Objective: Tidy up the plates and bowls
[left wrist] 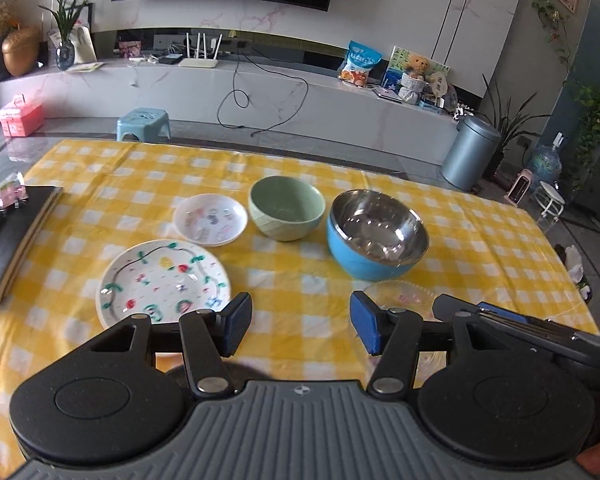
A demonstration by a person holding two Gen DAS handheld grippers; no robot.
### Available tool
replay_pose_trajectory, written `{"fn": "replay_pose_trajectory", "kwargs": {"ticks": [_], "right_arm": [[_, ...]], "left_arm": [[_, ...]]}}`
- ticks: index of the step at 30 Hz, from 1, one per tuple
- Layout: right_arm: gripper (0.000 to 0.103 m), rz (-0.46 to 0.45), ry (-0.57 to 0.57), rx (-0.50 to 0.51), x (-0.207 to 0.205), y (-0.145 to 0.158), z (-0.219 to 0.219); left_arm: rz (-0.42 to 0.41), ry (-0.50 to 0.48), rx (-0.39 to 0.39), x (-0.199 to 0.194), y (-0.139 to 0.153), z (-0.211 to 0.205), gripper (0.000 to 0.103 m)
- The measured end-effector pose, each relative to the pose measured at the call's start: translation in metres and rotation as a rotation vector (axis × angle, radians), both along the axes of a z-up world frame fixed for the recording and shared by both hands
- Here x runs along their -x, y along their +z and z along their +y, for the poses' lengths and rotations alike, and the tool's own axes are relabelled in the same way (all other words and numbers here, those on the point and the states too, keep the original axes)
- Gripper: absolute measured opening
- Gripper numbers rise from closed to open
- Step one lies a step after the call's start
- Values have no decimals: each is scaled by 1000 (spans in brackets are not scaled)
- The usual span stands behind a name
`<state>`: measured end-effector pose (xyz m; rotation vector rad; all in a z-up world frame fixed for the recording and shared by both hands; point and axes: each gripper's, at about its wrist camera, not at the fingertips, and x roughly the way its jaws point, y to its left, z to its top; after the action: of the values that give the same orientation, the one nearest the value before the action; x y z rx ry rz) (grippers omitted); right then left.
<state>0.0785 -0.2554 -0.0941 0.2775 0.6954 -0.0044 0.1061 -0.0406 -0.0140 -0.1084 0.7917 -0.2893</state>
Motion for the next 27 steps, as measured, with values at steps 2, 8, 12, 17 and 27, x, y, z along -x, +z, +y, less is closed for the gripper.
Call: {"fn": "replay_pose_trajectory", "kwargs": {"ticks": [2,8,12,17,27], "right_arm": [[50,4,-21,-2,-12,-1,-11],[50,2,-73,-11,-52,-3,-33],[49,31,-104,-13,-79,-12,-43],[43,86,-139,-34,-111,-28,-53],[34,150,-163,-59,-139,-52,-58]], "left_arm": [[4,-10,13,-14,0,-7,65],[32,-30,64,-58,-5,-27,65],[78,-32,62,-89,-17,-41,65],[115,-39,11,-115,-37,-59,65],[162,-16,-55,-141,-60,-79,53]]}}
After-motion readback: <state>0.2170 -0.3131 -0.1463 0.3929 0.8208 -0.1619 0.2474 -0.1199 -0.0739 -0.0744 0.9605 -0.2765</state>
